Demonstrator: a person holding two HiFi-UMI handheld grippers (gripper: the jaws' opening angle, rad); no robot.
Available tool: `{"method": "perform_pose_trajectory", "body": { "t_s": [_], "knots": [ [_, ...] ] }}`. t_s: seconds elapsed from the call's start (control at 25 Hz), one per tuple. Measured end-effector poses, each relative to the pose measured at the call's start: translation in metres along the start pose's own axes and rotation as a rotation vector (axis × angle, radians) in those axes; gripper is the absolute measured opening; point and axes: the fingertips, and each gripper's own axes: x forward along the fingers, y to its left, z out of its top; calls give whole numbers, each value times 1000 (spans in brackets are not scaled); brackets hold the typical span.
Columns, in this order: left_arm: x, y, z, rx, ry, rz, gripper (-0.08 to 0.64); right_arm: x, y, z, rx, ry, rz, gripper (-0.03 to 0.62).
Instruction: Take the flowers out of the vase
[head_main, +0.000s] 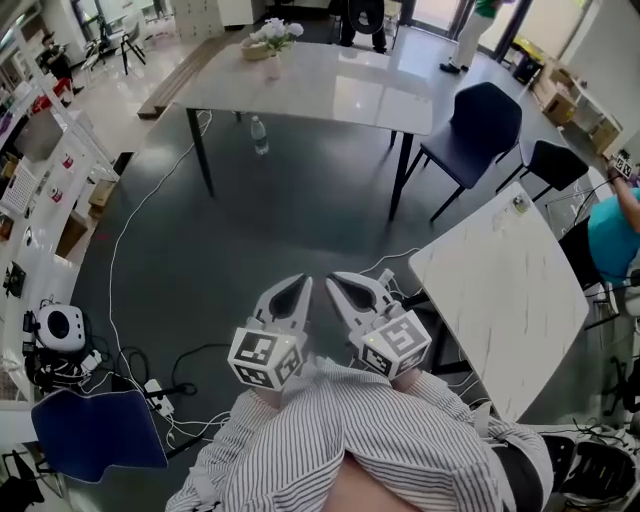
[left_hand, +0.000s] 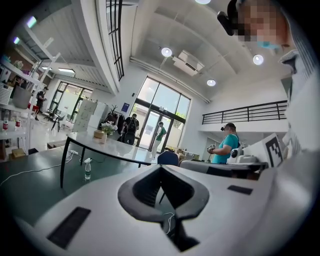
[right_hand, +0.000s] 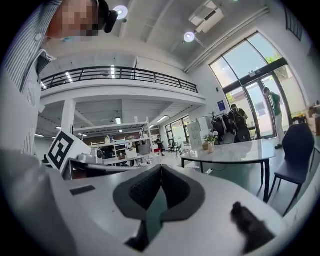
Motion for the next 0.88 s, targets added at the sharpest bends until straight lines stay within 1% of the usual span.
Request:
{"method": "perform_pose_trajectory", "body": {
  "t_s": [0.08,0.24,0.32,0.44,0.56,0.88],
  "knots": [
    [6,1,-3,-3,14,-7,12,2,-9,-3,4,9,-7,15],
    [29,5,3,4,17,-43,12,12,-26,9,50,-36,2,15],
    [41,11,5,7,22,-59,12,23,-34,10,51,-41,-1,15],
    [61,28,10,-2,31,-91,12,48,-47,8,35,-16,-8,15],
    [82,52,23,2,32,-107,12,79,-65,13,28,-4,-25,15],
    [135,141,84,32,16,-117,12,177,-108,54,16,-27,-64,15]
  ]
}}
